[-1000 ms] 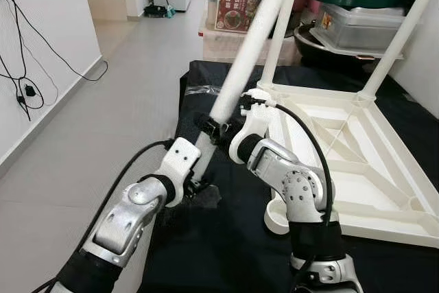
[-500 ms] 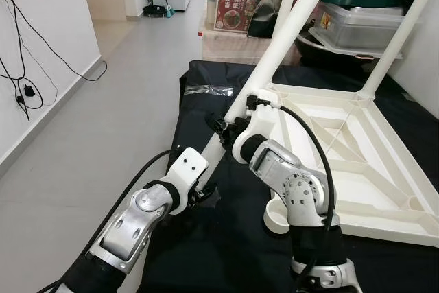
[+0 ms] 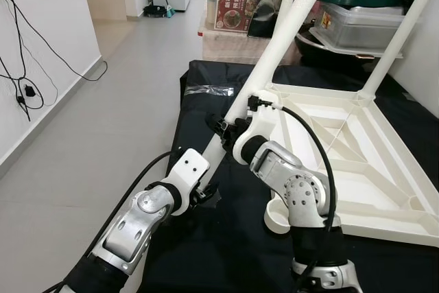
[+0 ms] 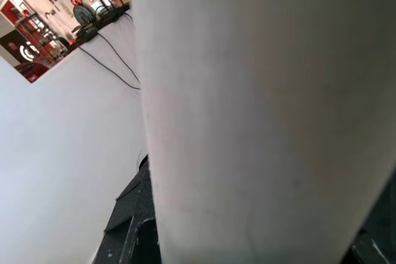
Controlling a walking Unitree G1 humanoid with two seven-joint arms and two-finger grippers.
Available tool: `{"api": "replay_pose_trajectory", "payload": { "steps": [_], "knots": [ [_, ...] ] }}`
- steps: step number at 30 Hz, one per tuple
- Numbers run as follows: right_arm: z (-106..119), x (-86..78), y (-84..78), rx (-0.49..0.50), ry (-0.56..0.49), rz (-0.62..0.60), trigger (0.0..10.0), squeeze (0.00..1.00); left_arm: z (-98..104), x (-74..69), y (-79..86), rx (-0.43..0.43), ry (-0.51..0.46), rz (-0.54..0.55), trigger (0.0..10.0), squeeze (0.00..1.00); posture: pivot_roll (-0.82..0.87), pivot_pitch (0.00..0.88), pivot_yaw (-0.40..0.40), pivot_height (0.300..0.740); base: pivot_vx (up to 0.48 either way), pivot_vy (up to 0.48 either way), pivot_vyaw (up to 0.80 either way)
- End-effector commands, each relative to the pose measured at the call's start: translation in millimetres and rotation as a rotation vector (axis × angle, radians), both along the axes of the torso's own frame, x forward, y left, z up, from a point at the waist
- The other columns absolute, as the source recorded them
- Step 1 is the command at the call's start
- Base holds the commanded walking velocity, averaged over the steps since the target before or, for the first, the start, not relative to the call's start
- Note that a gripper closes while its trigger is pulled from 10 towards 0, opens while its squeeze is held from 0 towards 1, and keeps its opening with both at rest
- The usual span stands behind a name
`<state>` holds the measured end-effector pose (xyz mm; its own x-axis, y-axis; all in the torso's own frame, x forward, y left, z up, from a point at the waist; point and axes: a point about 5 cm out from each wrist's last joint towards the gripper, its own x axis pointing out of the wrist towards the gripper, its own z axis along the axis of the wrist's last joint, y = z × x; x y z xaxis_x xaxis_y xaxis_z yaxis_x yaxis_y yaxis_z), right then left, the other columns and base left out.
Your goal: Building children table
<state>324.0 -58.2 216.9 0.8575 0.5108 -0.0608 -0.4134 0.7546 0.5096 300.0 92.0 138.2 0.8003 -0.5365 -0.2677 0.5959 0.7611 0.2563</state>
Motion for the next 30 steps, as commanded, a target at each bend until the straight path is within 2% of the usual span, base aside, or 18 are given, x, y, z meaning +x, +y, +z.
{"api": "replay_pose_trajectory", "payload": {
  "steps": [1,2,9,10,14,16,17,22,23,26,28,30],
  "knots": [
    [-15,-7.1,16.2,-0.001,0.074,0.075,7.9,0.00,5,2.5,-2.3,0.008,-0.038,-0.016,10.0,0.00,-0.03,0.000,-0.068,0.740,0.000,0.000,0.00],
    [-17,-6.5,16.5,-0.031,0.080,0.074,10.0,0.00,5,2.5,-2.1,0.009,-0.040,-0.017,10.0,0.00,-0.03,0.000,-0.068,0.740,0.000,0.000,0.00],
    [-19,-3.6,12.4,-0.060,0.084,0.028,10.0,0.01,5,3.3,-0.9,0.022,-0.047,-0.004,10.0,0.00,-0.03,0.000,-0.068,0.740,0.000,0.000,0.00],
    [-19,-2.9,10.9,-0.063,0.082,0.015,10.0,1.00,5,3.9,-0.2,0.027,-0.050,0.005,10.0,0.00,-0.03,0.000,-0.069,0.740,0.000,0.000,0.00],
    [-18,-1.9,8.9,-0.056,0.081,-0.001,10.0,1.00,5,5.0,0.7,0.034,-0.053,0.019,10.0,0.00,-0.03,0.000,-0.070,0.740,0.000,0.000,0.00],
    [-19,0.1,6.5,-0.077,0.100,-0.033,10.0,0.98,1,7.6,2.0,0.078,-0.066,0.053,10.0,0.00,-0.04,0.000,-0.068,0.740,0.000,0.000,0.00],
    [-20,0.7,6.2,-0.077,0.116,-0.044,10.0,0.00,1,8.8,2.5,0.092,-0.073,0.067,10.0,0.00,-0.04,0.000,-0.068,0.740,0.000,0.000,0.00],
    [-23,2.1,5.4,-0.056,0.152,-0.072,10.0,0.00,0,11.2,3.5,0.118,-0.087,0.086,10.0,0.00,-0.04,0.000,-0.068,0.740,0.000,0.000,0.00],
    [-24,3.8,5.0,-0.012,0.184,-0.094,10.0,0.00,-1,13.2,3.1,0.144,-0.098,0.099,10.0,0.00,-0.03,0.000,-0.073,0.740,0.000,0.000,0.00],
    [-24,4.4,5.3,0.007,0.196,-0.100,10.0,0.00,-1,13.8,2.9,0.157,-0.103,0.104,10.0,0.00,-0.03,0.000,-0.072,0.740,0.000,0.000,0.00],
    [-20,6.4,6.5,0.086,0.236,-0.130,10.0,0.00,-6,14.9,3.1,0.207,-0.114,0.126,10.0,0.00,-0.04,0.000,-0.071,0.740,0.000,0.000,0.00],
    [-18,7.2,6.9,0.116,0.252,-0.141,10.0,0.00,-7,15.3,3.3,0.218,-0.114,0.137,10.0,0.00,-0.04,0.000,-0.071,0.740,0.000,0.000,0.00]
  ]
}}
